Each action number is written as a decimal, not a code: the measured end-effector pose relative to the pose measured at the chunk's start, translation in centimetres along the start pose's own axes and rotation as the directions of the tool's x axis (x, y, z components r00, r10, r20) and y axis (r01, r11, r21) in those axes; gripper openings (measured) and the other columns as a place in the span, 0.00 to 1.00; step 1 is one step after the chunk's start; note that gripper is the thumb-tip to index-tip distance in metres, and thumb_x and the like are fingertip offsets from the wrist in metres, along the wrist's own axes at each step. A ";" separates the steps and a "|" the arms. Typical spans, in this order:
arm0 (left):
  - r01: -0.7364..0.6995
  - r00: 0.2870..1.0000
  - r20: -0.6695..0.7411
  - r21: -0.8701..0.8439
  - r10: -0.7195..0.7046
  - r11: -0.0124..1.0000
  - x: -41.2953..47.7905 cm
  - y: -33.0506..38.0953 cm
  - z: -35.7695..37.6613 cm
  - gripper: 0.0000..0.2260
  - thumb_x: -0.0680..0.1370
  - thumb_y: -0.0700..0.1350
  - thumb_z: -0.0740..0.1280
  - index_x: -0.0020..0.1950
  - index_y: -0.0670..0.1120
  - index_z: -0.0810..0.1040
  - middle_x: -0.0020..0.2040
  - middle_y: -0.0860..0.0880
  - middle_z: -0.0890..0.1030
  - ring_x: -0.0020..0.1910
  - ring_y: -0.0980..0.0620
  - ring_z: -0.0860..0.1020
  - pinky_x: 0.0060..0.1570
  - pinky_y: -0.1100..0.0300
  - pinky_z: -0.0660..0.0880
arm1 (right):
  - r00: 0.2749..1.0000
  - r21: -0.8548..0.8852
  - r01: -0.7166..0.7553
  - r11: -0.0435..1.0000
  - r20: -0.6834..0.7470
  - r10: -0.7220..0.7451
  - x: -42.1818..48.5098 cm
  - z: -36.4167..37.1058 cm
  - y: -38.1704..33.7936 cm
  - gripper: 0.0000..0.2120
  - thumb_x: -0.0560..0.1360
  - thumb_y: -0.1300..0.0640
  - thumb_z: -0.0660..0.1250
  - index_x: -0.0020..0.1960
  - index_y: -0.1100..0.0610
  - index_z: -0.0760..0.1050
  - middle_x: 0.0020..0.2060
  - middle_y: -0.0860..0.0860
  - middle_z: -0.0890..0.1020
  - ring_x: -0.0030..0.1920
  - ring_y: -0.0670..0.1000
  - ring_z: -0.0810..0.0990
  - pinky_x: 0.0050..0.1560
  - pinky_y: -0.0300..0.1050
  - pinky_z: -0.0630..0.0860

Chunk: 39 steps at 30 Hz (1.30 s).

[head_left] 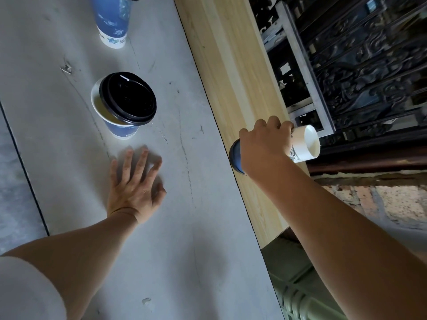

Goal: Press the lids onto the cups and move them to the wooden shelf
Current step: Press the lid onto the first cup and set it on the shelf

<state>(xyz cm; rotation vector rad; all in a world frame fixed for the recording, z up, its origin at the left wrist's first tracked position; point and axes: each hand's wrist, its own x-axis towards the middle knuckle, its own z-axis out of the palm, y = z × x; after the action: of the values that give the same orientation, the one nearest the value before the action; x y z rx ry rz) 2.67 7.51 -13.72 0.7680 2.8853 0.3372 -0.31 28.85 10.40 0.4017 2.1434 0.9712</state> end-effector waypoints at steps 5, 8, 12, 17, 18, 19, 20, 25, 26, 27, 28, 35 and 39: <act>0.000 1.000 0.012 -0.023 0.000 1.000 0.0 0.0 -0.2 0.33 0.74 0.61 0.56 0.78 0.53 0.67 0.83 0.44 0.59 0.82 0.35 0.51 0.78 0.39 0.34 | 0.999 0.077 0.006 0.997 0.048 -0.010 0.1 0.4 0.6 0.24 0.72 0.56 0.66 0.67 0.53 0.69 0.60 0.58 0.73 0.63 0.63 0.69 0.67 0.64 0.66; 0.007 1.000 0.025 -0.021 -0.006 1.000 0.0 0.0 -0.2 0.33 0.75 0.61 0.56 0.79 0.53 0.66 0.83 0.45 0.57 0.82 0.36 0.50 0.79 0.39 0.35 | 0.997 0.153 0.002 0.988 0.074 -0.013 0.4 0.8 1.3 0.23 0.72 0.57 0.66 0.66 0.53 0.69 0.60 0.57 0.73 0.63 0.63 0.70 0.66 0.62 0.67; 0.002 1.000 0.015 -0.028 -0.002 1.000 0.0 -0.1 0.2 0.33 0.74 0.61 0.57 0.79 0.53 0.66 0.84 0.45 0.57 0.82 0.36 0.50 0.79 0.36 0.39 | 0.993 0.405 -0.024 0.914 0.113 -0.024 1.5 2.2 2.3 0.27 0.71 0.57 0.71 0.68 0.51 0.67 0.60 0.55 0.73 0.64 0.61 0.70 0.64 0.60 0.71; 0.012 1.000 0.012 -0.020 -0.012 1.000 0.0 0.0 0.4 0.33 0.74 0.61 0.57 0.78 0.54 0.66 0.83 0.45 0.57 0.82 0.36 0.50 0.79 0.35 0.42 | 0.991 0.846 -0.114 0.520 0.132 0.002 3.6 5.2 3.1 0.41 0.67 0.52 0.79 0.74 0.54 0.63 0.64 0.56 0.72 0.64 0.60 0.73 0.56 0.51 0.74; 0.012 1.000 0.009 -0.022 -0.012 1.000 0.0 0.0 0.4 0.33 0.74 0.61 0.57 0.78 0.54 0.66 0.83 0.46 0.57 0.82 0.36 0.50 0.79 0.36 0.41 | 0.990 0.899 -0.135 0.417 0.140 0.020 3.9 6.0 3.1 0.40 0.66 0.51 0.79 0.72 0.56 0.65 0.63 0.55 0.73 0.62 0.59 0.75 0.53 0.50 0.74; 0.012 1.000 0.007 -0.023 -0.012 1.000 0.0 0.1 0.4 0.33 0.74 0.61 0.57 0.79 0.54 0.66 0.84 0.46 0.57 0.82 0.36 0.50 0.78 0.36 0.40 | 0.986 0.940 -0.164 0.299 0.158 0.043 4.2 6.8 3.0 0.38 0.66 0.51 0.80 0.70 0.56 0.67 0.61 0.54 0.75 0.59 0.57 0.77 0.51 0.48 0.75; 0.012 1.000 0.008 -0.025 -0.012 1.000 0.0 0.1 0.4 0.33 0.74 0.61 0.57 0.79 0.54 0.65 0.84 0.46 0.56 0.82 0.36 0.50 0.78 0.37 0.39 | 0.980 0.966 -0.197 0.168 0.188 0.069 4.5 7.6 2.8 0.36 0.65 0.52 0.80 0.68 0.55 0.68 0.59 0.52 0.77 0.56 0.56 0.79 0.48 0.48 0.76; 0.021 1.000 0.009 -0.020 -0.021 1.000 0.1 0.0 0.3 0.33 0.72 0.61 0.57 0.78 0.54 0.67 0.83 0.45 0.59 0.81 0.35 0.52 0.78 0.39 0.39 | 0.932 0.945 -0.232 -0.229 0.283 0.226 5.6 11.6 1.4 0.38 0.63 0.58 0.82 0.68 0.56 0.68 0.57 0.50 0.78 0.57 0.56 0.80 0.53 0.53 0.80; 0.019 1.000 0.006 -0.022 -0.019 1.000 0.1 0.0 0.3 0.33 0.72 0.61 0.57 0.78 0.53 0.67 0.83 0.45 0.59 0.81 0.35 0.53 0.78 0.38 0.39 | 0.921 0.933 -0.228 -0.278 0.299 0.248 5.8 12.3 1.0 0.38 0.63 0.59 0.82 0.68 0.57 0.68 0.57 0.51 0.77 0.58 0.57 0.80 0.56 0.56 0.80; 0.016 1.000 0.002 -0.020 -0.016 1.000 0.1 0.0 0.4 0.34 0.72 0.61 0.57 0.78 0.53 0.67 0.83 0.45 0.59 0.81 0.34 0.53 0.78 0.38 0.40 | 0.912 0.916 -0.225 -0.331 0.318 0.259 5.9 13.0 0.8 0.38 0.63 0.60 0.82 0.68 0.57 0.68 0.57 0.51 0.77 0.59 0.57 0.80 0.58 0.58 0.80; 0.014 1.000 0.000 -0.012 -0.014 1.000 0.1 0.0 0.5 0.34 0.72 0.61 0.57 0.78 0.53 0.67 0.83 0.45 0.59 0.81 0.34 0.53 0.78 0.37 0.41 | 0.905 0.894 -0.222 -0.389 0.338 0.260 6.0 13.7 0.4 0.38 0.63 0.62 0.81 0.68 0.57 0.67 0.57 0.51 0.76 0.60 0.58 0.79 0.58 0.60 0.80; 0.018 1.000 0.017 0.011 -0.018 1.000 0.1 0.1 0.2 0.34 0.73 0.61 0.57 0.78 0.53 0.66 0.83 0.45 0.58 0.81 0.35 0.52 0.78 0.37 0.41 | 0.868 0.716 -0.123 -0.687 0.413 0.275 5.7 16.8 -2.6 0.35 0.62 0.67 0.81 0.61 0.50 0.67 0.55 0.46 0.77 0.60 0.55 0.80 0.59 0.61 0.81; 0.038 0.998 0.058 0.007 -0.038 0.999 0.1 0.4 -0.4 0.34 0.73 0.61 0.56 0.79 0.53 0.66 0.83 0.44 0.59 0.81 0.35 0.51 0.78 0.41 0.36 | 0.841 0.619 -0.057 -0.783 0.452 0.297 5.1 17.4 -4.2 0.36 0.63 0.70 0.80 0.61 0.48 0.68 0.53 0.42 0.76 0.57 0.50 0.80 0.60 0.62 0.80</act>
<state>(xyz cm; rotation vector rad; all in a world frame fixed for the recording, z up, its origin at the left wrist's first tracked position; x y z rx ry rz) 2.67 7.83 -13.25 0.7109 2.8442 0.2966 9.03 37.82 -2.93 2.0932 2.1138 -1.8576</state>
